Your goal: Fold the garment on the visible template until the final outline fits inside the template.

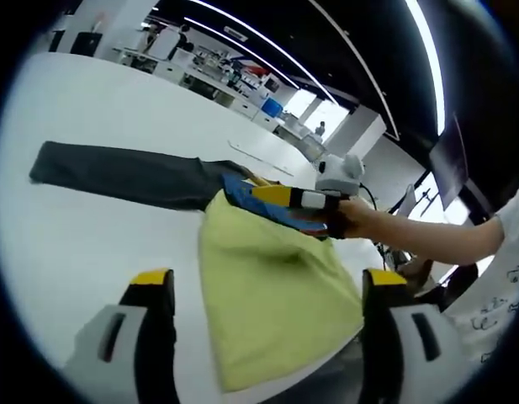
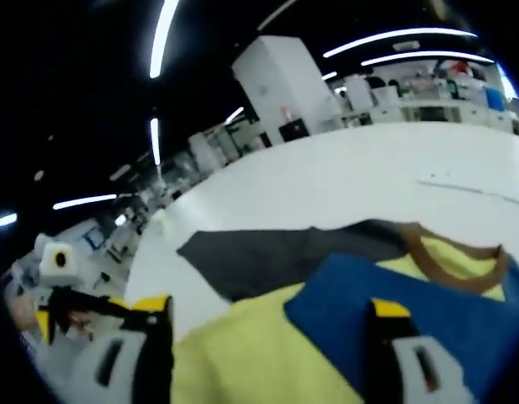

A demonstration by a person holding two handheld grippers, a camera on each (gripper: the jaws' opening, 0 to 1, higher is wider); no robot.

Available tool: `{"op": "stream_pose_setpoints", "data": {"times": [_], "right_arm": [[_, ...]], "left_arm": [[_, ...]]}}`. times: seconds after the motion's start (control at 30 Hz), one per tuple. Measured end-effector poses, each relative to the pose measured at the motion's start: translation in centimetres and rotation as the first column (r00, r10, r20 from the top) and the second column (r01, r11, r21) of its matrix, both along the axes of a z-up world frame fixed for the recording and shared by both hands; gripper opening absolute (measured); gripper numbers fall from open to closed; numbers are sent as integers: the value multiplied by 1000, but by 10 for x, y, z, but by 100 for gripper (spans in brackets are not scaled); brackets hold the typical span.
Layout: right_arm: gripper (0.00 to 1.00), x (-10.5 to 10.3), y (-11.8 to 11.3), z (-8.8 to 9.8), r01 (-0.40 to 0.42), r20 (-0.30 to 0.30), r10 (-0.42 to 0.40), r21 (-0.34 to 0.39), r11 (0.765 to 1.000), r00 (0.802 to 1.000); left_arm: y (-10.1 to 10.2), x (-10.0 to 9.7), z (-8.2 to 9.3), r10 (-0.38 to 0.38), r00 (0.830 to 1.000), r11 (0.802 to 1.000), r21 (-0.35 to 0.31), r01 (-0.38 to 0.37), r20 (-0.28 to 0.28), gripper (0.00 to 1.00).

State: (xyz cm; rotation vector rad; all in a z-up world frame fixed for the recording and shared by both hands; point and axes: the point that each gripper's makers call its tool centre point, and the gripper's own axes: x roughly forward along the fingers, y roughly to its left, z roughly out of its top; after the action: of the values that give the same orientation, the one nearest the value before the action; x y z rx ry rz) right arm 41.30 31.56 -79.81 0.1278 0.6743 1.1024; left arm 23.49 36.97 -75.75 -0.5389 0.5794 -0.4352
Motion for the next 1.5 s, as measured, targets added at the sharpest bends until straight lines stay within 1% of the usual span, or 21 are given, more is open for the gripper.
{"op": "stream_pose_setpoints", "data": {"times": [0.1,0.13,0.23,0.3,0.33,0.43,0.47,0.5,0.57,0.67,0.8,0.83,0.9,0.97,1.07,1.17,1.23,1.33,1.37,1.43,1.5], "right_arm": [[99,4,-13,5,5,2,-5,5,1000,1000],[99,12,-23,3,11,7,-11,-5,1000,1000],[99,17,-42,5,33,8,-33,-17,999,999],[99,17,-54,9,50,5,-50,-10,999,999],[99,22,-62,7,65,4,-65,-15,998,998],[99,20,-75,10,77,7,-77,-18,997,997],[99,23,-80,9,83,3,-83,-20,996,997],[99,25,-88,9,93,1,-93,-19,995,996],[98,20,-100,13,132,-13,-132,-14,991,991],[97,24,-120,13,164,-22,-164,-6,986,986],[95,36,-152,8,201,-15,-202,-32,979,979],[93,39,-161,7,217,-12,-218,-39,975,976],[90,38,-175,9,262,-27,-263,-37,964,965],[90,38,-187,10,289,-33,-291,-40,956,956],[88,42,-203,5,309,-30,-311,-61,949,950],[86,42,-217,2,332,-39,-336,-75,940,941],[84,46,-228,-3,350,-46,-355,-86,933,934],[80,46,-242,-8,382,-67,-388,-94,920,919],[77,46,-246,-10,396,-81,-403,-95,913,911],[70,43,-248,-11,401,-94,-409,-94,911,908],[64,41,-253,-15,413,-110,-423,-108,904,899]], "left_arm": [[-1,-1,1,-2,1000,1000,1,2,4,90],[-2,-1,0,-2,1000,1000,0,2,2,90],[-3,-3,-1,-5,1000,1000,2,5,0,90],[-4,-4,-3,-8,1000,1000,-1,8,-2,90],[-5,-5,-5,-9,1000,1000,-2,9,-7,90],[-7,-7,-6,-18,1000,1000,4,18,-9,90],[-7,-7,-6,-21,1000,1000,5,21,-10,90],[-8,-7,-6,-22,1000,1000,5,22,-8,90],[-8,-7,-7,-23,1000,1000,4,23,-9,90],[-8,-5,-8,-19,1000,1000,0,19,-8,89],[-12,-3,-8,-25,1000,1000,-5,25,-6,89],[-12,-3,-8,-27,1000,1000,-6,27,-5,89],[-14,-3,-8,-30,1000,1000,-9,30,-5,89],[-16,-3,-9,-35,999,999,-11,35,-7,89],[-18,-3,-10,-40,999,999,-11,40,-11,89],[-19,-4,-12,-42,999,999,-12,42,-15,89],[-19,-4,-12,-42,999,999,-11,42,-14,89],[-18,-3,-11,-39,999,999,-14,39,-15,89],[-18,-3,-12,-38,999,999,-15,38,-16,90],[-18,-3,-12,-36,999,999,-13,36,-19,90],[-18,-4,-13,-35,999,999,-14,35,-21,90]]}}
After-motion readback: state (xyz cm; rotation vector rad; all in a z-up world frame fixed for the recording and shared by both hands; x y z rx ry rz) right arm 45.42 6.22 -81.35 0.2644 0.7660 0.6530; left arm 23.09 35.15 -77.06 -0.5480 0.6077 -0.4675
